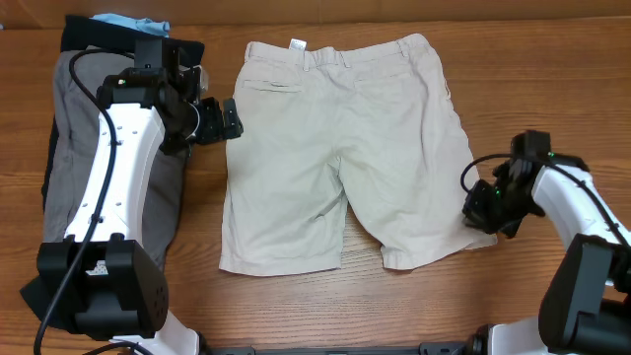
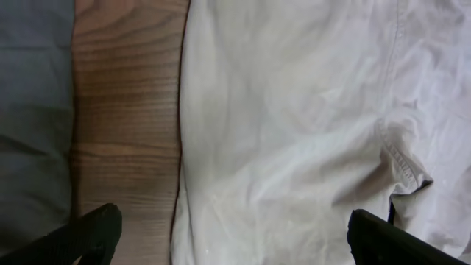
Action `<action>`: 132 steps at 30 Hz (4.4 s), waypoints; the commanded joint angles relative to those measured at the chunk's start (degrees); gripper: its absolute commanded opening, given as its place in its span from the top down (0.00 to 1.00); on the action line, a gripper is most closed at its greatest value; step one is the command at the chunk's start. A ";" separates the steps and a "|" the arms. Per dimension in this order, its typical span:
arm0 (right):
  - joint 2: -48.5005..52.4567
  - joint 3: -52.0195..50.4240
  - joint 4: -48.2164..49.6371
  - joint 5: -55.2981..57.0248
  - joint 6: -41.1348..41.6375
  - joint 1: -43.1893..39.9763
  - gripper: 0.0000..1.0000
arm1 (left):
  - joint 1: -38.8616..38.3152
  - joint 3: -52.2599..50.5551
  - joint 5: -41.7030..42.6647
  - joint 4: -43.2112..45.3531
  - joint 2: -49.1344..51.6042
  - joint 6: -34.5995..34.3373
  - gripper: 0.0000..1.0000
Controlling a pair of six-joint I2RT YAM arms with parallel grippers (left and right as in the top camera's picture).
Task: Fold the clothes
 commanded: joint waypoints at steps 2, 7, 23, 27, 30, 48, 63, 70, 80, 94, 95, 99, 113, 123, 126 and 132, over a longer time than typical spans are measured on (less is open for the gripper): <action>0.31 -3.15 3.78 -0.28 6.27 -1.77 0.90 | 0.09 1.03 0.11 1.51 0.46 1.79 0.00; 0.37 -4.22 6.38 0.57 8.26 -5.18 0.87 | 0.09 1.03 0.11 2.62 0.46 2.10 0.00; 10.32 -4.22 10.91 -0.48 8.02 -9.51 0.74 | 0.33 1.05 8.24 12.13 0.44 8.46 0.00; 10.93 -4.20 13.25 -0.52 8.24 -10.23 0.74 | 0.33 1.05 8.17 12.44 0.46 8.00 0.00; 10.93 -3.91 14.29 -0.04 8.22 -12.50 0.74 | 0.07 1.05 7.63 12.87 0.50 7.98 0.00; 10.93 6.08 11.82 5.22 7.61 -30.88 0.72 | -5.73 1.25 3.15 29.14 9.68 5.38 0.02; 10.88 41.40 -15.63 -4.48 -3.06 -23.69 0.25 | -8.66 29.55 -5.33 24.02 31.08 6.14 0.01; 10.88 42.21 -17.18 -4.46 -3.02 -14.53 0.26 | -9.49 30.62 -5.55 22.64 34.71 12.61 0.07; 10.88 42.21 -16.33 -2.27 -3.02 -2.51 0.31 | -9.14 30.62 -0.81 17.44 39.12 13.40 0.09; 10.91 42.05 -18.84 -2.29 -2.99 0.13 0.31 | -8.68 30.62 -8.39 9.38 39.80 8.66 0.91; 10.91 41.92 -18.88 -2.29 -2.99 0.44 0.31 | -8.24 30.62 -10.16 7.80 39.80 7.02 0.93; 10.91 40.44 -18.21 -2.29 -2.97 2.36 0.32 | -5.60 30.62 -18.14 -0.70 39.80 1.84 0.94; 10.93 28.70 -10.62 -1.42 4.70 11.43 0.35 | 2.43 30.64 -19.21 -26.03 39.34 1.99 0.95; 10.91 18.36 -7.04 -1.20 6.60 17.35 0.34 | 2.10 41.68 -19.15 -33.44 37.31 4.20 0.33; 10.93 15.32 -5.14 -0.61 7.48 18.45 0.34 | 2.10 50.18 -17.92 -35.78 36.52 5.09 0.25; 10.93 10.82 -2.51 3.17 10.58 18.86 0.33 | 2.08 63.98 -9.11 -34.99 31.69 5.57 0.15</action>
